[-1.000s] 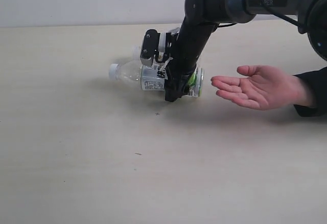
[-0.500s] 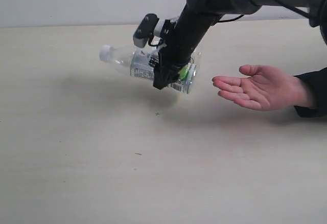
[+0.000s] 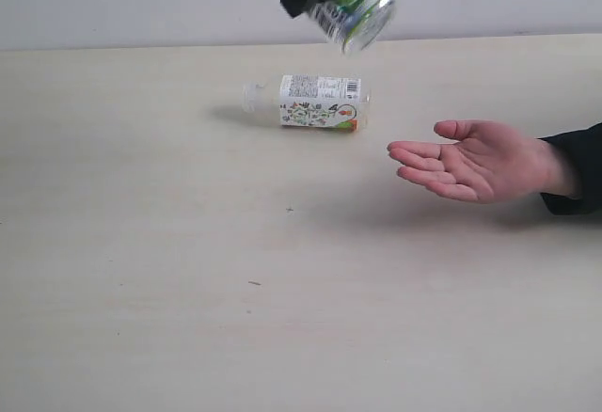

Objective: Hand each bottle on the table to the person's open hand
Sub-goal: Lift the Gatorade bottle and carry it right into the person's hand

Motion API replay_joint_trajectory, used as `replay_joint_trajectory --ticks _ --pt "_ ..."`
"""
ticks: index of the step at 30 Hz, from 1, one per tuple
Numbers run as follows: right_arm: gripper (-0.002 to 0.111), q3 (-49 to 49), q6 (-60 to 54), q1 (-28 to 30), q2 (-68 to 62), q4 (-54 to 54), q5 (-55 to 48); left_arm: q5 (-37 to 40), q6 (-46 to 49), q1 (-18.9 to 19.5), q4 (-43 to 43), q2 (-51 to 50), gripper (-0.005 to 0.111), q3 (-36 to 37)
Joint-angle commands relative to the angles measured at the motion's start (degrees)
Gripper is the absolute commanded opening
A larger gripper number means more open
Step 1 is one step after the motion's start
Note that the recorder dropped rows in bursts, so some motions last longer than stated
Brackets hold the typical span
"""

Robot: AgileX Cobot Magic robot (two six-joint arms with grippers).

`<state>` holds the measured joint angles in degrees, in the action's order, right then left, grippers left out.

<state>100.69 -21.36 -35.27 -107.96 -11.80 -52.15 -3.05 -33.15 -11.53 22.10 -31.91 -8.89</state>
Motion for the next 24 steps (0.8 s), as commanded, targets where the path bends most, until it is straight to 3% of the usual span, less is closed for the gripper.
replay_joint_trajectory --ticks 1,9,13,24 --pt "0.000 0.2 13.3 0.0 6.2 9.4 -4.5 0.0 -0.1 0.1 0.0 0.2 0.000 0.2" --pt "0.000 0.2 21.0 1.1 12.5 15.5 -17.6 0.0 -0.1 0.1 0.0 0.2 0.000 0.2" --pt "0.000 -1.1 23.1 3.3 14.6 15.5 -17.8 0.0 -0.1 0.1 0.0 0.2 0.000 0.2" --pt "0.000 -21.4 25.4 6.1 23.8 16.5 -16.3 0.0 -0.1 0.1 0.0 0.2 0.000 0.2"
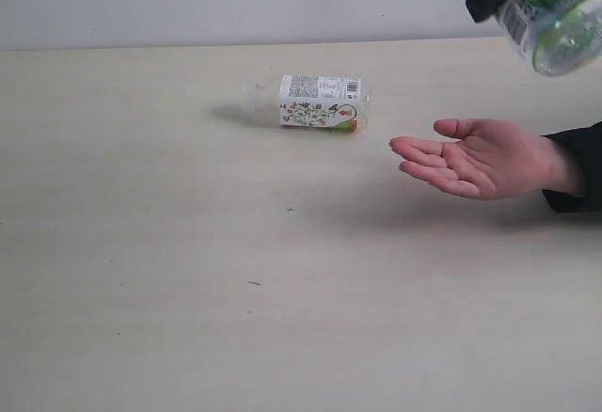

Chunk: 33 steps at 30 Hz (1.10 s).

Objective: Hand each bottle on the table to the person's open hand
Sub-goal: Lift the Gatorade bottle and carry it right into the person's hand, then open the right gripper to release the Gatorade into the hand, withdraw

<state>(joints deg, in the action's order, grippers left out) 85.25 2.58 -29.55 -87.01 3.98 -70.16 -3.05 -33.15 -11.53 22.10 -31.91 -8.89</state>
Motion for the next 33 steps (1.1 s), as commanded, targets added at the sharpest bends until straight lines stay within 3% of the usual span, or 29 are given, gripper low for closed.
replay_joint_trajectory --ticks 1,12,33 --pt "0.000 -7.4 2.1 0.4 3.3 0.7 2.3 0.0 -0.1 0.1 0.0 0.2 0.000 0.2" --pt "0.000 -23.1 2.2 0.4 1.9 1.0 15.6 0.0 -0.1 0.1 0.0 0.2 0.000 0.2" --pt "0.000 -24.4 5.1 0.4 -8.0 1.0 19.0 0.0 -0.1 0.1 0.0 0.2 0.000 0.2"
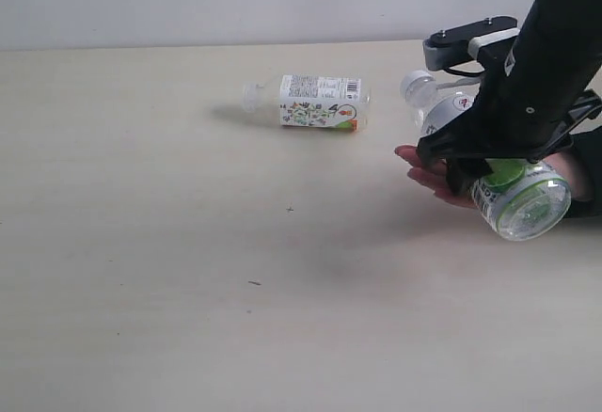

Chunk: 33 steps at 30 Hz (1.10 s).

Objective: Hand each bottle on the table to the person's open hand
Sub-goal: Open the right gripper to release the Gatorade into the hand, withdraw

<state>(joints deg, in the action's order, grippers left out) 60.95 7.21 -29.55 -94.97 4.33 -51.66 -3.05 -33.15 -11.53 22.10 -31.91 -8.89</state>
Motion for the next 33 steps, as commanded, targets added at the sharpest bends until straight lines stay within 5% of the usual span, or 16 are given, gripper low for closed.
replay_joint_trajectory --ticks 1,5,14,33 --pt "0.001 -0.1 0.5 0.4 0.0 0.7 0.3 0.0 -0.1 0.1 0.0 0.2 0.000 0.2" --pt "0.015 -0.1 0.5 0.4 0.0 0.7 -0.6 0.0 -0.1 0.1 0.0 0.2 0.000 0.2" --pt "0.076 -0.1 0.5 0.4 0.0 0.7 -0.1 0.0 -0.1 0.1 0.0 0.2 0.000 0.2" --pt "0.080 3.2 -0.5 0.3 0.1 1.9 1.0 0.0 -0.1 0.1 0.0 0.2 0.000 0.2"
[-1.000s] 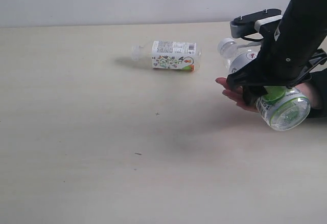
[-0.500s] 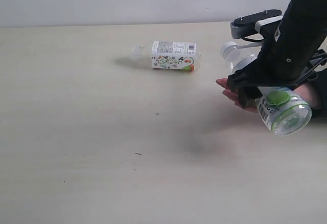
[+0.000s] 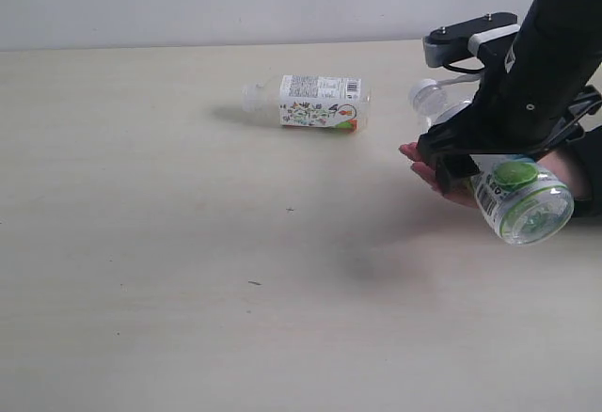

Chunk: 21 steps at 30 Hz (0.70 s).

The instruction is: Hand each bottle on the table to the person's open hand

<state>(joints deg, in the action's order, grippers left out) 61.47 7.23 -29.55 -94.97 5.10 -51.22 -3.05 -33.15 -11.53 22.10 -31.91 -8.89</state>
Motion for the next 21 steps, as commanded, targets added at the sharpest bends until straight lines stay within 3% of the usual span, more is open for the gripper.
replay_joint_trajectory --ticks 1,10,21 --pt "0.080 3.3 -0.6 0.3 0.3 1.1 0.5 0.0 -0.1 0.1 0.0 0.2 0.000 0.2" --pt "0.080 9.4 -6.1 0.3 4.1 1.4 1.8 0.0 -0.1 0.1 0.0 0.2 0.000 0.2" --pt "0.080 12.1 -34.9 0.3 4.2 -6.5 10.0 0.0 0.1 0.1 0.0 0.2 0.000 0.2"
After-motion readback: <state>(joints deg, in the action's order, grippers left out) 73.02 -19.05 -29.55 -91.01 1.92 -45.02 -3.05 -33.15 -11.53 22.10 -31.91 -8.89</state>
